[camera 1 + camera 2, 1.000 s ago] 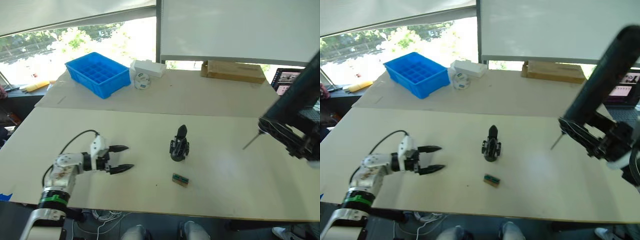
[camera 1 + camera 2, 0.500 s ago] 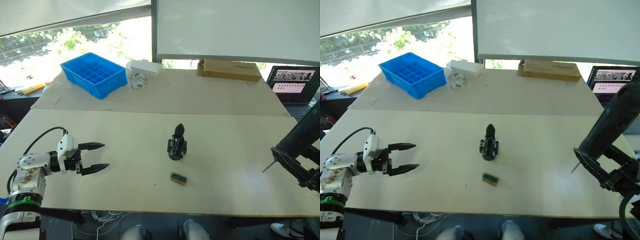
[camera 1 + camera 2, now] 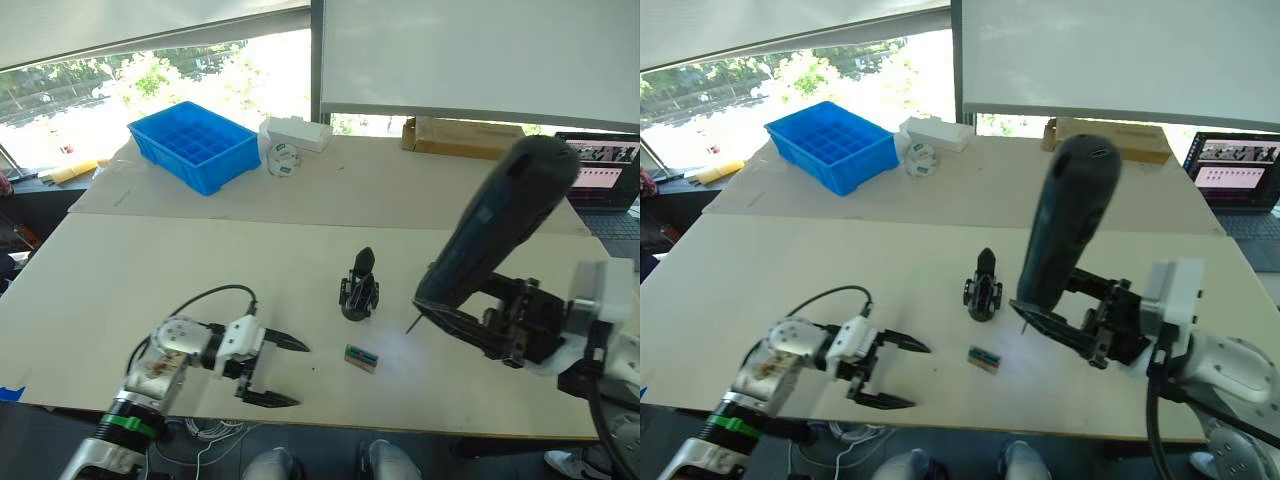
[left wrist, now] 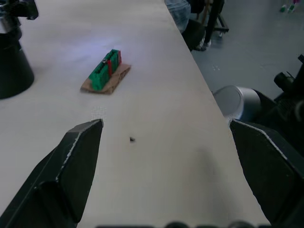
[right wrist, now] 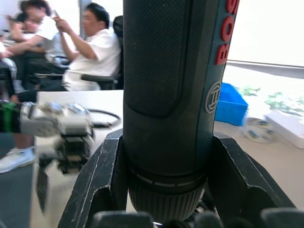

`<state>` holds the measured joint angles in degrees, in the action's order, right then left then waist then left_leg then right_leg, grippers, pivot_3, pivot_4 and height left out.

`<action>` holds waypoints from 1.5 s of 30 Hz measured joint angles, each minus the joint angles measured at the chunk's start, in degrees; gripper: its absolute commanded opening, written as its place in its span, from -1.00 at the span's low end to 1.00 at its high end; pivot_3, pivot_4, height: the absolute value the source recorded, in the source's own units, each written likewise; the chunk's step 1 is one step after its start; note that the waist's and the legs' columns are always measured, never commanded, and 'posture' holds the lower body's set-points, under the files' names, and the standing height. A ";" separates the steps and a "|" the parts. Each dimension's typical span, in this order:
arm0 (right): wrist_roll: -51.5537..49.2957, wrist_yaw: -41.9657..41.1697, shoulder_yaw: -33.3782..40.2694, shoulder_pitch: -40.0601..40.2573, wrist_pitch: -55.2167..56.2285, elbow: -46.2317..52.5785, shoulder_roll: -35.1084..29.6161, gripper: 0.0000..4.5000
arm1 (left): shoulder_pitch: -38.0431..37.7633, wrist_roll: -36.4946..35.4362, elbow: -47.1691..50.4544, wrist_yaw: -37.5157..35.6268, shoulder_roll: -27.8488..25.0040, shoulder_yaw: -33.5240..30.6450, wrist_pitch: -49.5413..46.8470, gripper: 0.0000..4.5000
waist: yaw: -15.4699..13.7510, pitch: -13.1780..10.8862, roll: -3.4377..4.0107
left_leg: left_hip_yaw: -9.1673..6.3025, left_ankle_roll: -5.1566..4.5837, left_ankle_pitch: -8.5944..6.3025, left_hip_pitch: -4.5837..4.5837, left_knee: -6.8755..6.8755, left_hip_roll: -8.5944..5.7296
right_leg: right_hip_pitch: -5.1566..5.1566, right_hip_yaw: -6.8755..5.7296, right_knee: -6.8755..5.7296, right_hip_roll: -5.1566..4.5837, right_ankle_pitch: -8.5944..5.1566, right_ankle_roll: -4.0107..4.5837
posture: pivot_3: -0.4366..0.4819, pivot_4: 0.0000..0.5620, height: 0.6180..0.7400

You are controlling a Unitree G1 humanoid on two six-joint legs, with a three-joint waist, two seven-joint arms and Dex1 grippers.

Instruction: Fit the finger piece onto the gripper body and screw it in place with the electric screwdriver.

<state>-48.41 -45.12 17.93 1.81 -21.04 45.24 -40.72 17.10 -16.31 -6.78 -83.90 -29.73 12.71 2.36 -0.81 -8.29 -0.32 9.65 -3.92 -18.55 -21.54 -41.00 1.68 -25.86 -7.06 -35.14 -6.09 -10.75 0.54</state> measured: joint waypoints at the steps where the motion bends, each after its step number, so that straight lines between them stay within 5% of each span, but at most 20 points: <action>1: 1.24 -0.56 -2.19 -0.74 0.23 -0.16 0.44 -0.15 | 1.16 0.75 -0.46 1.96 1.58 0.51 -0.05 0.99 | 0.01 -0.01 -0.02 | 0.00 -0.01 0.00 -0.01 -0.02 0.00 | 0.00 -0.01 0.00 0.01 0.02 0.00 | -0.05 -0.47 1.00; 14: 13.40 -4.03 -13.08 -3.34 8.04 -6.16 6.35 -0.15 | 6.38 7.67 -8.83 9.07 7.18 4.42 3.50 0.99 | 0.04 -0.02 -0.03 | 0.02 -0.03 0.00 0.02 -0.19 0.01 | 0.06 -0.01 -0.09 0.09 0.02 -0.03 | -0.05 -0.47 1.00; 45: 17.96 -5.94 -18.38 -5.50 8.67 -11.98 8.65 -0.15 | 7.54 9.56 -11.29 11.49 9.94 6.51 6.10 0.99 | 0.01 -0.01 -0.02 | -0.16 -0.17 -0.08 0.39 -0.31 0.02 | 0.61 -0.13 -0.05 -0.07 0.01 -0.06 | -0.05 -0.47 1.00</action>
<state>-30.45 -51.07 -0.46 -3.69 -12.37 33.27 -32.07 24.63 -6.75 -18.07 -72.41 -19.79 19.22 8.46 -0.80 -8.31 -0.34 9.48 -4.09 -18.63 -21.15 -41.31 1.71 -25.24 -7.19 -35.19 -6.16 -10.74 0.48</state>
